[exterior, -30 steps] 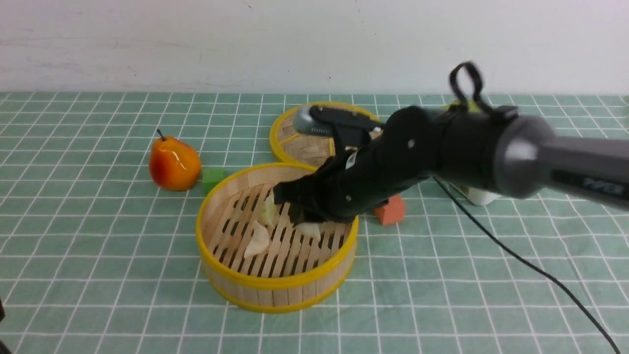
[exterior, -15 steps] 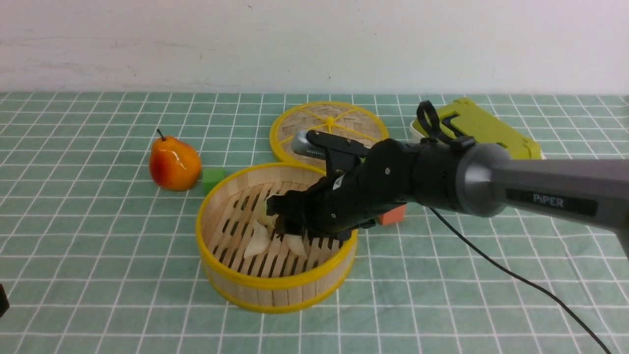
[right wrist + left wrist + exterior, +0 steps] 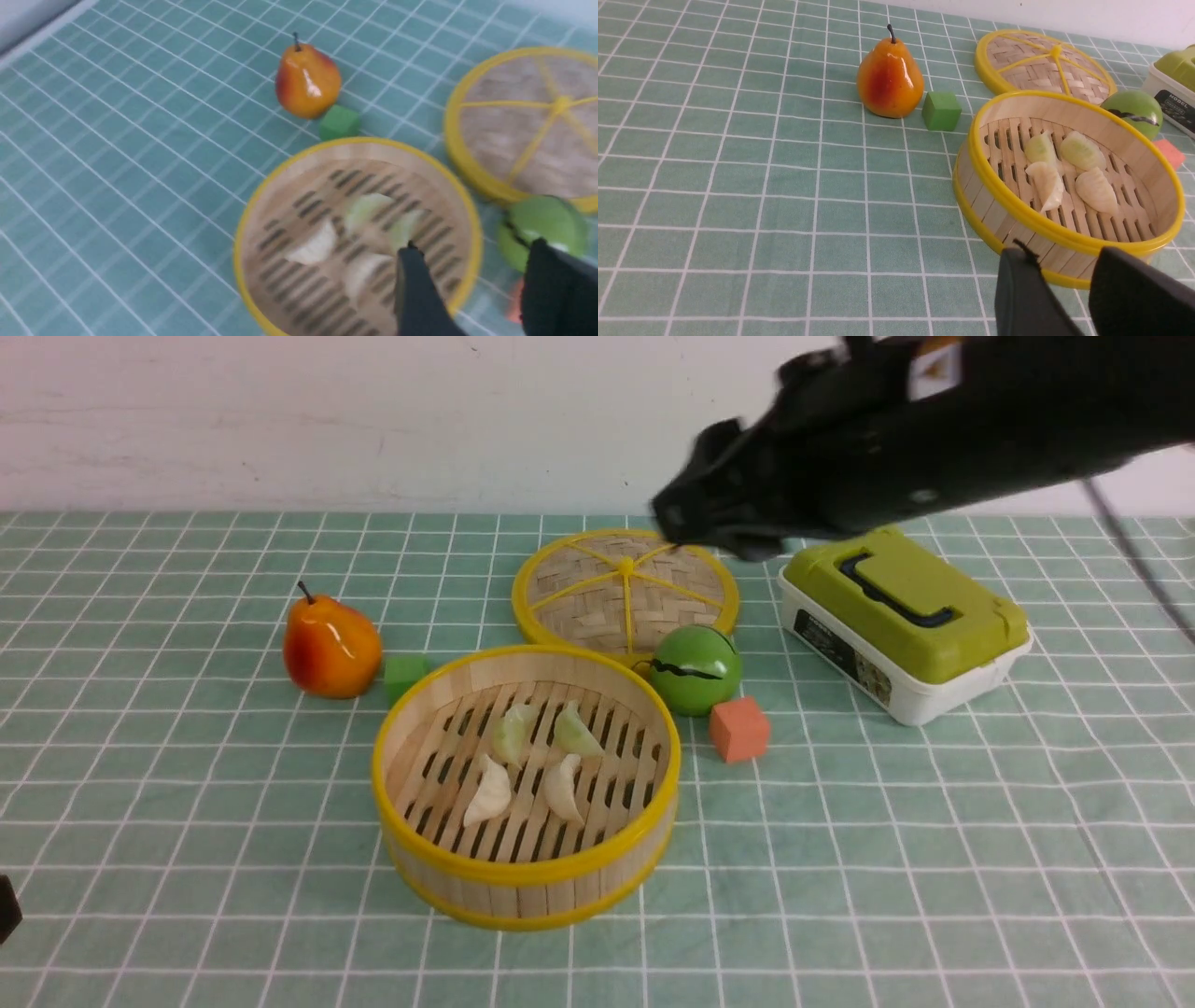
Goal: Put the dumplings into the steamer on the table with the blue tablecloth.
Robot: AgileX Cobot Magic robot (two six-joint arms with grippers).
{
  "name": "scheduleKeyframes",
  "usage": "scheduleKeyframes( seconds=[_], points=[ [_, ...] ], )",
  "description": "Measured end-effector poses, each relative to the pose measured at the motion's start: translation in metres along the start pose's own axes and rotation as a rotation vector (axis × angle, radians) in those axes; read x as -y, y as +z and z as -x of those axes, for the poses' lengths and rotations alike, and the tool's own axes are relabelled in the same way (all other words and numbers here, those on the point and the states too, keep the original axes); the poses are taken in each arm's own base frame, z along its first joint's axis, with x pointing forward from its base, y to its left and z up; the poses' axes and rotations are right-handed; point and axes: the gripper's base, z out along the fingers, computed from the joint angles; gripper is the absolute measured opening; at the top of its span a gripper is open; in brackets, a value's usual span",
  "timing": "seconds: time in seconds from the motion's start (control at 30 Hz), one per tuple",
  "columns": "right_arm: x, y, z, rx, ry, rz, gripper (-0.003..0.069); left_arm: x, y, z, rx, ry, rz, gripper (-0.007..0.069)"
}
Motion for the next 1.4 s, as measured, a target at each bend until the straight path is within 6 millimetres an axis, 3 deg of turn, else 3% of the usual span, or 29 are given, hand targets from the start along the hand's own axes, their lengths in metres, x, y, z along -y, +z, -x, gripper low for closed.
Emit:
scheduleKeyframes(
  seconds=[0.17,0.3,0.4,0.5,0.6,0.63,0.67,0.87,1.07,1.23,1.33,1.4],
  points=[
    [0.013,-0.086,-0.029,-0.008,-0.073,-0.211,0.0003,0.0,0.0,0.0,-0.002,0.0,0.001,0.0218],
    [0.019,-0.134,-0.074,0.111,-0.06,-0.289,-0.002,0.0,0.0,0.0,-0.002,0.0,0.001,0.0223],
    [0.018,-0.148,-0.11,0.258,-0.058,-0.271,-0.002,0.0,0.0,0.0,-0.002,0.0,0.001,0.0227],
    [0.017,-0.138,-0.145,0.361,-0.076,-0.229,-0.002,0.0,0.0,0.0,-0.002,0.0,0.001,0.0228],
    [0.017,-0.107,-0.186,0.359,-0.057,-0.167,-0.0019,0.0,0.0,0.0,-0.003,0.0,0.002,0.0234],
    [0.017,-0.105,-0.188,0.355,-0.055,-0.164,-0.0019,0.0,0.0,0.0,-0.003,0.0,0.002,0.0234],
    [0.017,-0.092,-0.208,0.322,-0.043,-0.145,-0.0019,0.0,0.0,0.0,-0.003,0.0,0.002,0.0237],
    [0.018,-0.074,-0.242,0.271,-0.03,-0.111,-0.0016,0.0,0.0,0.0,-0.003,0.0,0.002,0.0237],
    [0.021,-0.081,-0.25,0.242,-0.027,-0.144,-0.0016,0.0,0.0,0.0,-0.005,0.0,0.003,0.0237],
    [0.025,-0.106,-0.261,0.325,-0.07,-0.218,-0.0016,0.0,0.0,0.0,-0.005,0.0,0.003,0.0237],
    [0.031,-0.124,-0.273,0.425,-0.008,-0.315,-0.0015,0.0,0.0,-0.001,-0.006,0.001,0.004,0.0237],
    [0.035,-0.132,-0.29,0.498,0.089,-0.416,-0.0015,0.0,0.0,-0.001,-0.006,0.001,0.004,0.0237]
  ],
)
